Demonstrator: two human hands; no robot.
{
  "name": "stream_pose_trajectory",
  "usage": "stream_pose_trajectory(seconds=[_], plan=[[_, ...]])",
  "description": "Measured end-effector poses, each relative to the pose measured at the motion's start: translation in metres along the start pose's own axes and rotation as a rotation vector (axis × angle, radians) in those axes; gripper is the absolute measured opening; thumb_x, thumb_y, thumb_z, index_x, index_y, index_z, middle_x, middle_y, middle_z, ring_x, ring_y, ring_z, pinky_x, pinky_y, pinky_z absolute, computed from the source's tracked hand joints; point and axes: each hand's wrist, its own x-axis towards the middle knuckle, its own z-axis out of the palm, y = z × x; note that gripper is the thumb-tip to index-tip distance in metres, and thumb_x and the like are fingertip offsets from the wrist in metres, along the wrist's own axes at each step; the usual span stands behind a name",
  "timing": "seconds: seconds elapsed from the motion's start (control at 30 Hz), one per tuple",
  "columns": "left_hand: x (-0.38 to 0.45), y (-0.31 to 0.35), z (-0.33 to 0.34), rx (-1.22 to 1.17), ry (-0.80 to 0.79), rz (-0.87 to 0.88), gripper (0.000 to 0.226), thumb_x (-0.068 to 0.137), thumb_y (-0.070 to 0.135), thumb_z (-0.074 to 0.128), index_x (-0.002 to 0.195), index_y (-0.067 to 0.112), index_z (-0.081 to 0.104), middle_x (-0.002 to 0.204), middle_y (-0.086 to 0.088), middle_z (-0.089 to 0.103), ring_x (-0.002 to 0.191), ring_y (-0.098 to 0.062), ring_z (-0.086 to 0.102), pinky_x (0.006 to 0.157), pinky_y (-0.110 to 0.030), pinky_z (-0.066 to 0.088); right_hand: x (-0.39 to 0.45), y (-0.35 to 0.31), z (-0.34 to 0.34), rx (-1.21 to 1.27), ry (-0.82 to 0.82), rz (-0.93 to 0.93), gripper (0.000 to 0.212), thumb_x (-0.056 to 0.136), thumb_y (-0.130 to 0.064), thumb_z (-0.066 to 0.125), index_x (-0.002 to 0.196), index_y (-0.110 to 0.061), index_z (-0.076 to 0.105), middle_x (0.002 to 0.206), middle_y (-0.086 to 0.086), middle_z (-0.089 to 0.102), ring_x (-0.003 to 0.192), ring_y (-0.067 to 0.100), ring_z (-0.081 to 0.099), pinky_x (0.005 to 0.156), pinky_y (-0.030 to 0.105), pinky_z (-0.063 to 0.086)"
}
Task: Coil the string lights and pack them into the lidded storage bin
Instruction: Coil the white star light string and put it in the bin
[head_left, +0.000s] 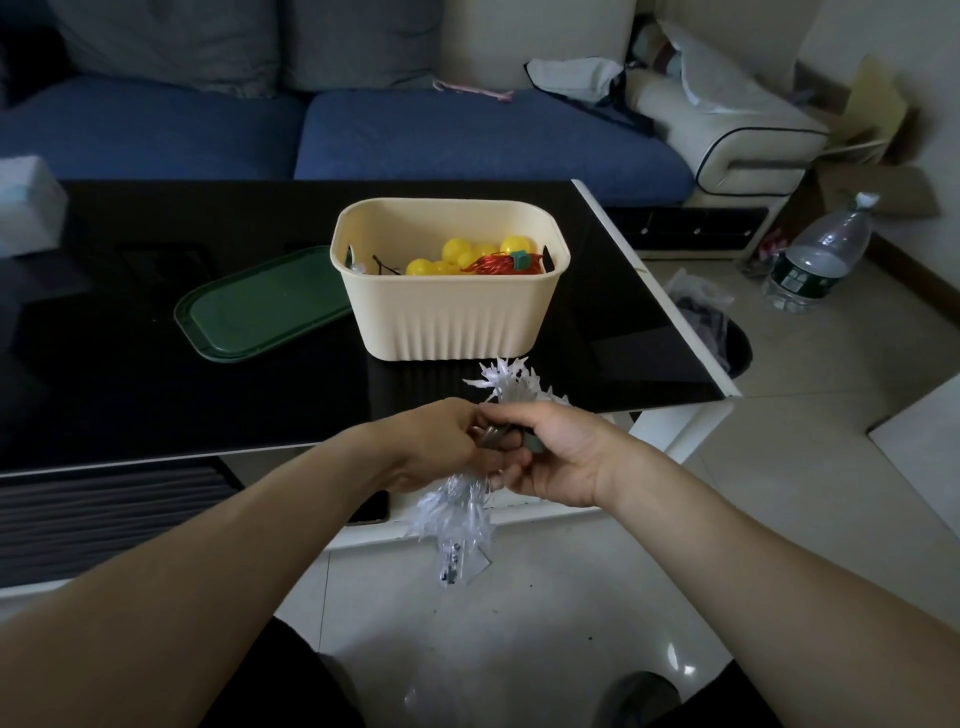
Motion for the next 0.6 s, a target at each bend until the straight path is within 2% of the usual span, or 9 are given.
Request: stream_pose_trajectory(seconds=[0.07,0.13,0.23,0.33,0.4,0.5,0.6], plan=[[-0.002,0.001,-0.003,0.049,-0.048,0.024,0.013,0.093,-0.003,0.059,0.092,0.008,0.068,0.084,-0.008,0.068,0.084,-0.02,0.066,0.087,-0.026,0.052,-0.001,-0.002,-0.003,-0.039,-0.018,-0.015,0.017,0.095,-0.019,0.065,0.083,-0.008,0.066,0.058,0.0,0.039,0.051,0.012,0.037,0.044,0.02,0.043],[-0.002,0.001,-0.002,0.033,-0.059,0.041,0.014,0.095,-0.005,0.055,0.093,0.005,0.064,0.084,-0.013,0.066,0.08,-0.025,0.063,0.084,-0.03,0.054,-0.003,-0.004,-0.006,-0.082,-0.01,-0.036,0.016,0.095,-0.017,0.065,0.082,-0.007,0.066,0.059,0.001,0.04,0.053,0.014,0.04,0.045,0.021,0.044],[0.006,0.001,0.002,-0.062,0.057,-0.003,0.016,0.09,-0.012,0.048,0.098,-0.002,0.057,0.08,-0.018,0.055,0.069,-0.026,0.052,0.067,-0.036,0.05,-0.005,-0.008,-0.01,-0.112,0.026,-0.068,0.017,0.096,-0.018,0.065,0.081,-0.01,0.065,0.061,0.0,0.047,0.048,0.009,0.038,0.047,0.021,0.039],[0.01,0.003,0.003,-0.209,0.07,-0.059,0.016,0.08,-0.004,0.044,0.078,0.004,0.058,0.07,-0.012,0.046,0.06,-0.022,0.042,0.055,-0.032,0.038,-0.004,-0.01,-0.012,-0.138,0.034,-0.088,0.019,0.095,-0.019,0.066,0.079,-0.01,0.063,0.061,-0.001,0.052,0.046,0.008,0.038,0.047,0.021,0.038],[0.009,0.007,0.004,-0.264,0.036,-0.055,0.018,0.074,0.008,0.045,0.066,0.011,0.06,0.07,-0.012,0.042,0.06,-0.023,0.039,0.057,-0.032,0.036,-0.006,-0.011,-0.014,-0.177,0.039,-0.102,0.019,0.094,-0.022,0.067,0.079,-0.011,0.063,0.062,0.0,0.055,0.045,0.007,0.04,0.045,0.02,0.039],[0.005,0.013,0.006,-0.292,0.026,-0.024,0.016,0.076,0.022,0.049,0.072,0.009,0.057,0.067,-0.012,0.042,0.056,-0.019,0.037,0.059,-0.032,0.036,-0.008,-0.011,-0.019,-0.214,0.071,-0.121,0.022,0.088,-0.032,0.073,0.078,-0.014,0.067,0.065,-0.001,0.061,0.047,0.007,0.045,0.046,0.02,0.04],[0.008,0.013,0.009,-0.271,0.056,-0.028,0.027,0.093,0.026,0.046,0.075,0.007,0.054,0.059,-0.003,0.044,0.054,-0.017,0.037,0.059,-0.031,0.037,-0.006,-0.01,-0.023,-0.174,0.113,-0.118,0.026,0.082,-0.038,0.078,0.086,-0.014,0.069,0.068,0.001,0.063,0.051,0.009,0.051,0.049,0.022,0.044]])
